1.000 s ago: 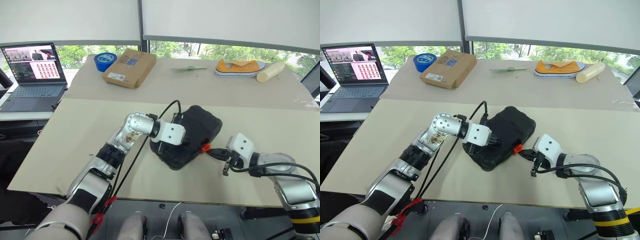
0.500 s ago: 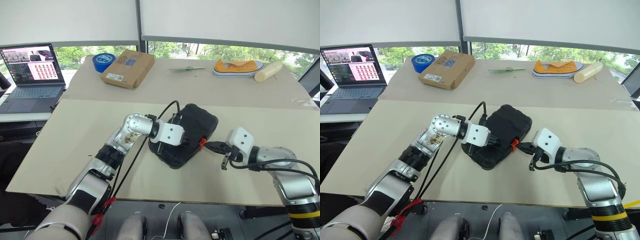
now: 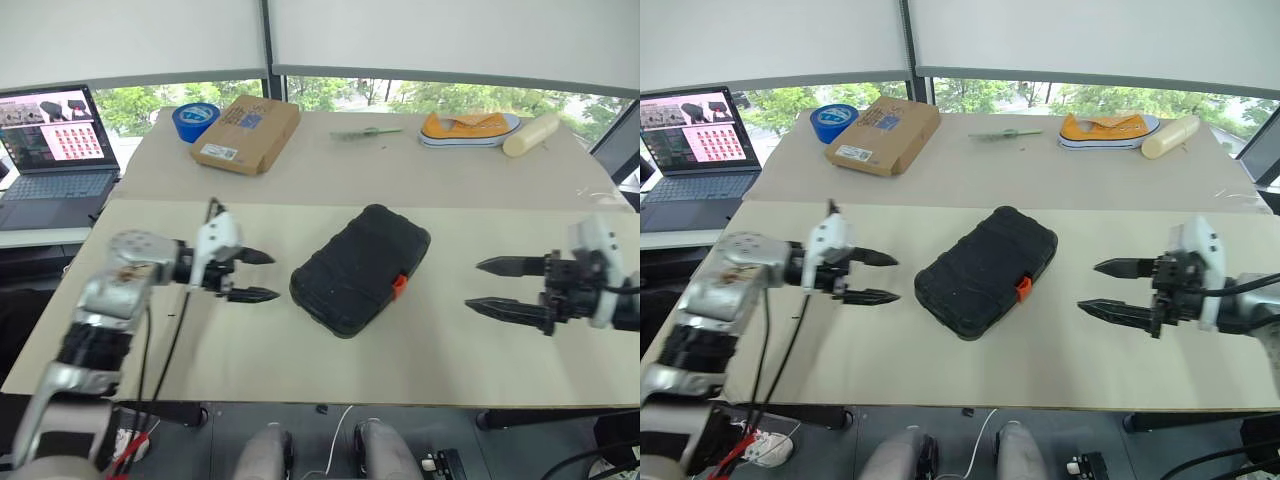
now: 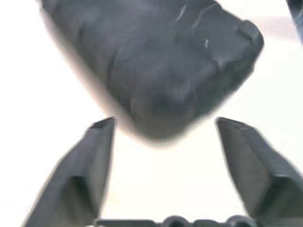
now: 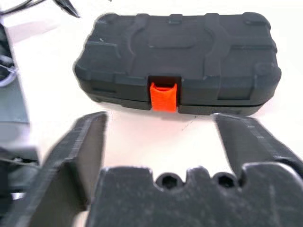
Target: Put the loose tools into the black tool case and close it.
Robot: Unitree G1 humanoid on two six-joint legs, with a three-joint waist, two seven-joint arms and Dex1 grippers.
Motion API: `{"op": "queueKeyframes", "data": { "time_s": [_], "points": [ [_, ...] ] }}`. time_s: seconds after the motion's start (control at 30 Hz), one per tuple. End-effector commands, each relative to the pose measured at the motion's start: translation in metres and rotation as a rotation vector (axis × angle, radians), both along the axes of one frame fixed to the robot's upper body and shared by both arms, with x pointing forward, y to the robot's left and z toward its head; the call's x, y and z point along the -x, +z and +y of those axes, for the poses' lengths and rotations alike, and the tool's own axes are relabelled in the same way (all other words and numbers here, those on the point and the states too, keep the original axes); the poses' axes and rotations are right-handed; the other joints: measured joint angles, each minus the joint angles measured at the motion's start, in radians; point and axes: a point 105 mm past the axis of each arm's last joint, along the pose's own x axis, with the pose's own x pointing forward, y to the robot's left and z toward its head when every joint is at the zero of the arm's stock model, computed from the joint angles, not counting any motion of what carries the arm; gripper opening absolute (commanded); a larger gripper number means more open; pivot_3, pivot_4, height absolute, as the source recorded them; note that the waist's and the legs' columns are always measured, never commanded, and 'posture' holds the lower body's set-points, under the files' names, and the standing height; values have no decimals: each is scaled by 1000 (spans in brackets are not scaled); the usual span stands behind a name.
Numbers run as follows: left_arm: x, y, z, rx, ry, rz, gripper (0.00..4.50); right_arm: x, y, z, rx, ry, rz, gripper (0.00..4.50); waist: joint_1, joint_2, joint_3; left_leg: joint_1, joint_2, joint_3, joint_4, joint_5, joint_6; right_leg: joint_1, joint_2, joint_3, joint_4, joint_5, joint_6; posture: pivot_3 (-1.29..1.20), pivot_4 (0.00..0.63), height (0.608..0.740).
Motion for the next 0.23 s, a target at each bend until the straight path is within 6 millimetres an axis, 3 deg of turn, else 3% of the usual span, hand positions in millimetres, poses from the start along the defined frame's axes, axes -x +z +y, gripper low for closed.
{"op": "queueKeyframes", "data": {
  "time_s": [0.03, 0.13, 0.23],
  "points": [
    [18, 41, 24, 88, 89, -21, 4394, 5, 22, -12, -32, 11, -20, 4500, 3, 0, 0, 0, 0, 0, 0, 0, 0, -1, 0, 0, 0, 0, 0, 0, 150, 735],
    [26, 48, 39, 138, 181, -15, 4394, 7, 22, -16, -32, 13, -8, 4500, 11, 0, 0, 0, -1, 0, 0, 0, 0, 1, -1, -1, -1, 0, 0, 0, 150, 735],
    [35, 43, 40, 135, 202, -13, 4394, 6, 21, -15, -31, 18, -6, 4500, 15, 1, 1, 0, -2, 0, 0, 0, 0, 1, -3, -1, -1, 0, 1, 0, 150, 735]
  ]
}}
